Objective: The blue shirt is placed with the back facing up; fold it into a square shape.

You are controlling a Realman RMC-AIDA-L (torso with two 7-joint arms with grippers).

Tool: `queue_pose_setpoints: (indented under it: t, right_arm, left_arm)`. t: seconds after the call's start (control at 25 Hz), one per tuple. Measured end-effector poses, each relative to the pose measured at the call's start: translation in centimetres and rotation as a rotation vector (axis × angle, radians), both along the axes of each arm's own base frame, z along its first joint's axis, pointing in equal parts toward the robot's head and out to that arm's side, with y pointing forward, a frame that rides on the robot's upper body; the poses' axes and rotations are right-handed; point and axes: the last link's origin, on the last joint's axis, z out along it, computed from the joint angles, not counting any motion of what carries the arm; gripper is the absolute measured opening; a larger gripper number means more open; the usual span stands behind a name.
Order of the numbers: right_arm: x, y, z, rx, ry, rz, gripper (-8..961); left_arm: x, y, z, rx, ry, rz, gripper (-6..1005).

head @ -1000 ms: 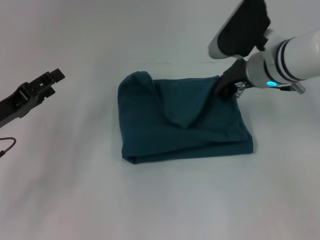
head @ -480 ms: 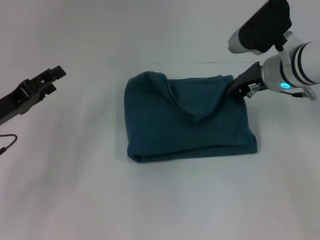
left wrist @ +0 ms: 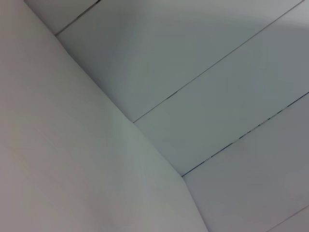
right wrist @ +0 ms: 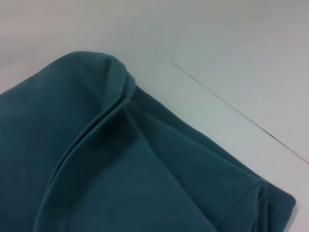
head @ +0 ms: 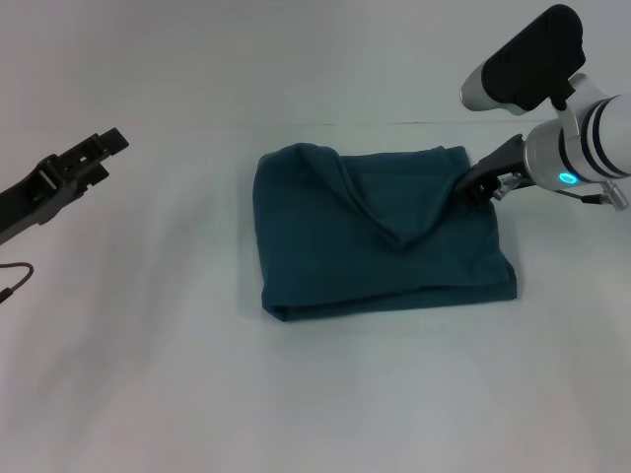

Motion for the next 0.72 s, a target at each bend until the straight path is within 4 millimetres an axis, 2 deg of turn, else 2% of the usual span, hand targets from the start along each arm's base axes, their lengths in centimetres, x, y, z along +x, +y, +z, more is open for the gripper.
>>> queue_pose_setpoints:
  t: [0.28,0.52,0.72]
  right_arm:
    - [0.4,0.3,0.2,0.047,0.041,-0.045,152]
    - [1.0,0.3,-0.4,0.067,0.044,-0.056,177]
    - [1.1,0.7,-0.3,0.127,0.094,-0.079,379]
  left_arm:
    - [-0.1,0.1,0.0,0.003,0.003,0.007,798]
    - [-0.1,0.1,0.0,0.003,0.003,0.007,796]
    - [-0.1,0.1,-0.1,0.002,0.001,0.008,796]
